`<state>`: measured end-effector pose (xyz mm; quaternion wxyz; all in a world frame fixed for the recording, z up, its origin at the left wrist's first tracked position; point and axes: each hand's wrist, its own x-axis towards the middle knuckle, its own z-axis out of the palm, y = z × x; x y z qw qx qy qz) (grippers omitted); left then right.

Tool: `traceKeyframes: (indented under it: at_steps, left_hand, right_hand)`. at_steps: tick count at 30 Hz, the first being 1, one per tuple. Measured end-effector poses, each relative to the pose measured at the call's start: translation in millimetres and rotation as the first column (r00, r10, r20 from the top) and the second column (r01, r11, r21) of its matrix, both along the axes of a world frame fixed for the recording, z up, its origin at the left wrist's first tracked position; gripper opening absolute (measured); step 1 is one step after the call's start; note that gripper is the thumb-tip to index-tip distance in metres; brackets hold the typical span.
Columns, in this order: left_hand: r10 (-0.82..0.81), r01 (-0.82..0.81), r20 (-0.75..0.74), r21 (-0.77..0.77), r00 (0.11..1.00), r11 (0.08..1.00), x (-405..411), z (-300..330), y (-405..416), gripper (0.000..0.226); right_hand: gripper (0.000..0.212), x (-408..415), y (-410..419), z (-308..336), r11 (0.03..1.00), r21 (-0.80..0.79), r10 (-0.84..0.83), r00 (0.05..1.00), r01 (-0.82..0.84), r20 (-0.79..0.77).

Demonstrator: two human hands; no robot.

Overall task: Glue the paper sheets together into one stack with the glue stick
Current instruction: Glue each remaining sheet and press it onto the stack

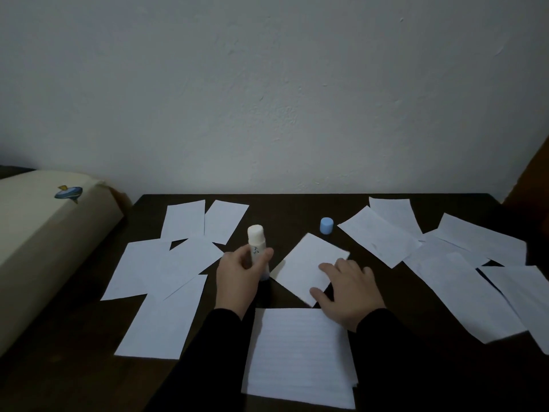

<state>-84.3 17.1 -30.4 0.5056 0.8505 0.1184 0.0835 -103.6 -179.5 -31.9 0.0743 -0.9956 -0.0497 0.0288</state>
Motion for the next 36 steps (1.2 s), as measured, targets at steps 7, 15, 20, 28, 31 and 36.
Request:
traceKeyframes:
  at_steps: [7, 15, 20, 28, 31, 36]
  left_hand:
    - [0.055, -0.054, -0.042, 0.031, 0.998, 0.998, 6, -7, 10, 0.042]
    - [0.160, -0.167, 0.226, 0.014, 0.961, 0.986, -3, 15, 2, 0.066]
    - [-0.115, 0.061, 0.352, 0.159, 0.929, 0.985, -23, 34, -23, 0.013]
    - [-0.369, 0.358, -0.072, 0.476, 0.926, 0.804, -20, -6, -46, 0.040]
    - [-0.354, 0.376, -0.147, 0.520, 0.924, 0.767, -18, -6, -47, 0.041]
    - [-0.362, 0.439, -0.251, 0.580, 0.898, 0.686, -13, -8, -49, 0.051]
  right_hand:
    - [0.053, 5, -8, -6, 0.994, 0.105, 0.049, 0.997, -0.043, -0.053]
    - [0.059, 0, 5, -5, 0.995, -0.066, -0.083, 0.990, 0.075, -0.118]
    - [0.052, 1, 9, 7, 0.989, -0.093, -0.123, 0.992, 0.119, -0.040]
    - [0.042, 26, -63, 13, 0.928, 0.071, -0.370, 0.928, 0.366, 0.049]
    - [0.043, 32, -85, 11, 0.883, 0.122, -0.464, 0.883, 0.453, 0.075]
    - [0.058, 46, -98, 3, 0.845, 0.094, -0.533, 0.843, 0.526, 0.073]
